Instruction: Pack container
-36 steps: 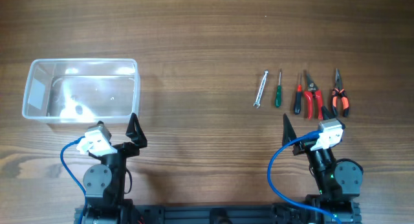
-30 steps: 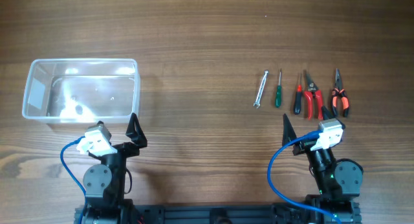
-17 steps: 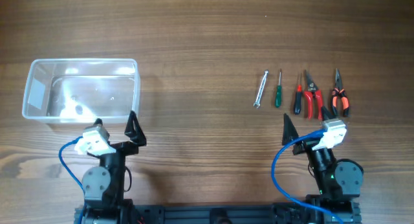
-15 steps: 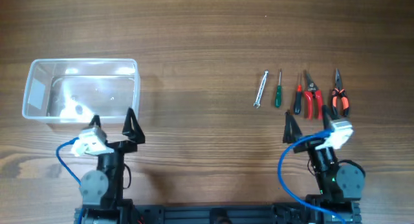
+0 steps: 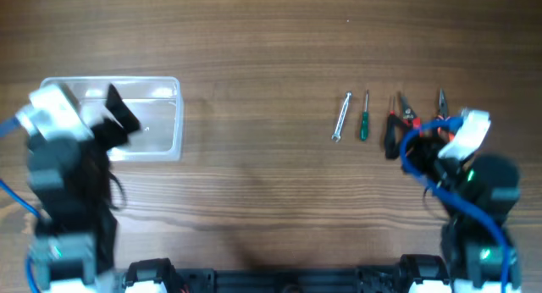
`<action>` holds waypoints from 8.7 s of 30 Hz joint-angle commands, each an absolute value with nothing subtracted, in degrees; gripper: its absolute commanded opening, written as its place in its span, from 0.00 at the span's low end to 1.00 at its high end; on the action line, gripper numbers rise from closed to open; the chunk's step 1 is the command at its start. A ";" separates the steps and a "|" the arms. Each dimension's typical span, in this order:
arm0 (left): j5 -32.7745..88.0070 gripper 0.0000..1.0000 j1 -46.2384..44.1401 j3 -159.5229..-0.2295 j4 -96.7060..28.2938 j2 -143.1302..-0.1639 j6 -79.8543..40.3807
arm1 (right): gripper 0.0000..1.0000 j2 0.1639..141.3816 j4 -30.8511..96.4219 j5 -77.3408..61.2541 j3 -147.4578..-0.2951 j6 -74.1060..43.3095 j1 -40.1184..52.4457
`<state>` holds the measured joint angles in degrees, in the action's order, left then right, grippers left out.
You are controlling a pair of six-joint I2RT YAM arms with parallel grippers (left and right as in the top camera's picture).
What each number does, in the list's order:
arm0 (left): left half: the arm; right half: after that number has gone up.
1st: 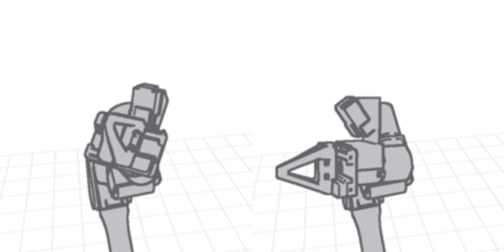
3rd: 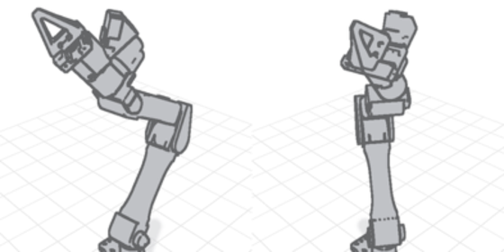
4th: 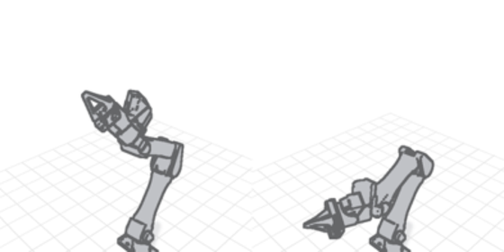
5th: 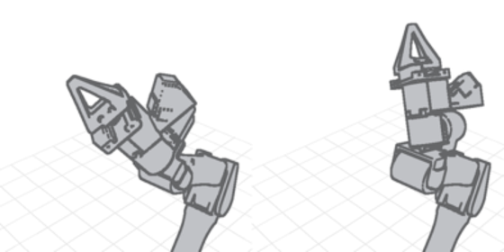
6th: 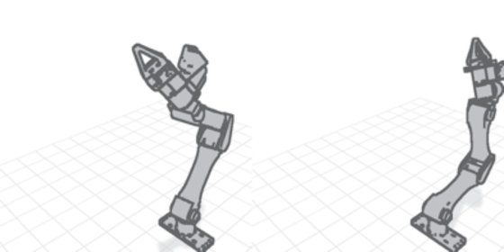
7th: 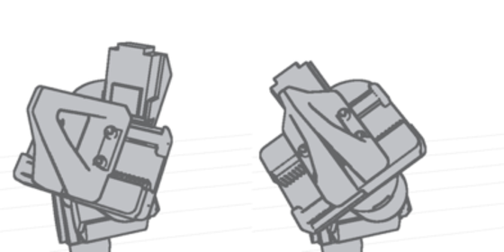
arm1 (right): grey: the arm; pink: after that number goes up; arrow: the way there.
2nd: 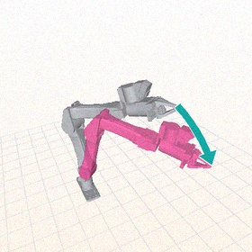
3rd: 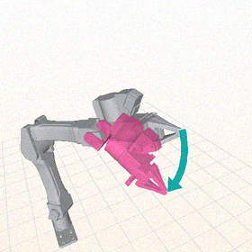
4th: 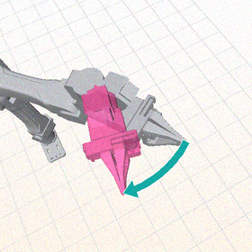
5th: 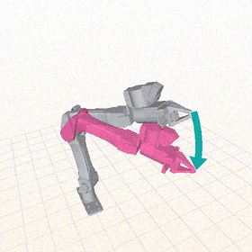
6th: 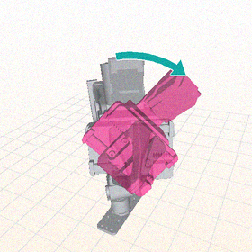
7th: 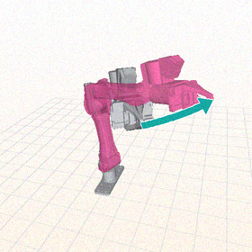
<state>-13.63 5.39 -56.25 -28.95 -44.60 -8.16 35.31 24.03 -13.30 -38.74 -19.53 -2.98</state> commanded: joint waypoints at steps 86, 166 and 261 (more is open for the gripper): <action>15.99 0.08 40.36 -90.96 -38.65 -121.51 39.81 | 1.00 80.90 63.26 -18.50 -67.92 -10.68 -15.40; 1.87 0.04 -3.09 -61.76 -28.08 -101.60 12.99 | 1.00 80.90 52.25 -18.48 -67.92 -10.50 -15.40; -23.03 1.00 0.60 -75.33 -42.26 -65.04 -2.61 | 0.51 106.96 42.11 -3.38 -67.92 8.43 -23.03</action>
<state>-22.09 0.30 -74.85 -42.41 -65.01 -2.48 105.54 43.20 -3.99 -66.92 8.86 -23.18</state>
